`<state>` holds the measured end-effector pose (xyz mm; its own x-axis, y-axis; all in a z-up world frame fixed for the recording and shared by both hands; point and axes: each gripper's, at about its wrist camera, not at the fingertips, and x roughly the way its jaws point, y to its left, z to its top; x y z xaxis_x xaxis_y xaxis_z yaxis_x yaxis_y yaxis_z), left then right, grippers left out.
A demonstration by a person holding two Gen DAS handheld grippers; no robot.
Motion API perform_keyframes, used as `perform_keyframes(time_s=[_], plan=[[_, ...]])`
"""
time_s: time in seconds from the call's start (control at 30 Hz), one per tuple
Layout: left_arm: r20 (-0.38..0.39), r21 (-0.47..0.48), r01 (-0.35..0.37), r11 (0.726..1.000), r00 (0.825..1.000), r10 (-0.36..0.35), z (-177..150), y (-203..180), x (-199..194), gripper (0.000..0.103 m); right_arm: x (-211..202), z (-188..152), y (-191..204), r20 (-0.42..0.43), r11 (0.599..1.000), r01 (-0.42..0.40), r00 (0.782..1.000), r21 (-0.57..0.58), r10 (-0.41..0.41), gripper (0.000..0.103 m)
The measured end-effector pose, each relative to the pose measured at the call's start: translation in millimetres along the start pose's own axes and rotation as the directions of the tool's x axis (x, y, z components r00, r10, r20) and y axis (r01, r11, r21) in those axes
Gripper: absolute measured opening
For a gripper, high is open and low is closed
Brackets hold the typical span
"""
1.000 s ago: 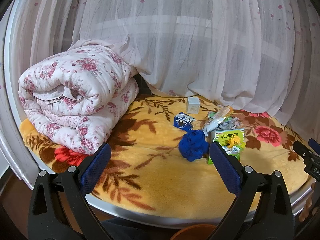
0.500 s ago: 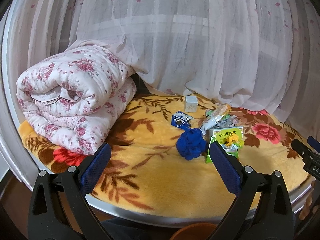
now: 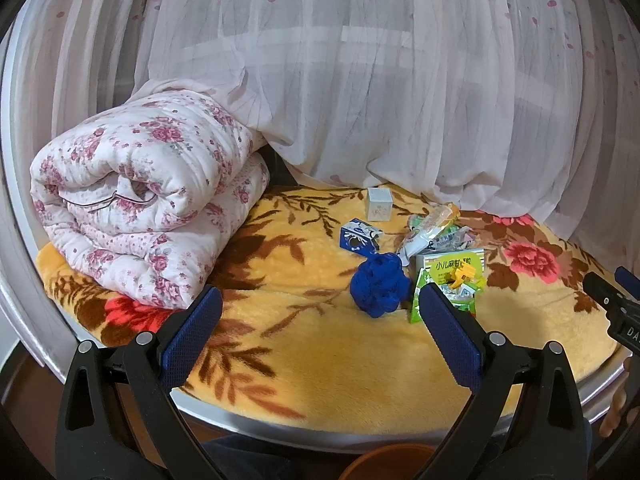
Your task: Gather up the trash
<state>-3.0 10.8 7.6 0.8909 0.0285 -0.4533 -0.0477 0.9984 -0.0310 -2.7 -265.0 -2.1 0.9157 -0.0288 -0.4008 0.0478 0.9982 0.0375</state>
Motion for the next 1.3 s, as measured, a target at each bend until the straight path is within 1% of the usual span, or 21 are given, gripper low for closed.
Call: perform_keyframes(time_s=[0.77,0.93,1.1,1.3], plan=[[-0.004,0.002,0.002,1.000,1.000,-0.002,-2,-5,1,0.096,0,0,0,-0.003,1.000,-0.002,1.000,0.002,0.002,0.098],[-0.008,0.005,0.005,1.000,1.000,-0.005,-8,-9,2,0.096,0,-2,-1,-0.006,1.000,-0.006,1.000,0.003,0.006,0.098],[-0.024,0.006,-0.001,1.000,1.000,0.002,-13,-7,7,0.096,3,-10,0,-0.017,1.000,-0.009,1.000,0.005,0.009,0.098],[-0.077,0.000,-0.001,1.000,0.997,0.001,-18,-1,23,0.096,18,-21,4,-0.059,0.999,-0.033,0.998,-0.014,0.032,0.098]])
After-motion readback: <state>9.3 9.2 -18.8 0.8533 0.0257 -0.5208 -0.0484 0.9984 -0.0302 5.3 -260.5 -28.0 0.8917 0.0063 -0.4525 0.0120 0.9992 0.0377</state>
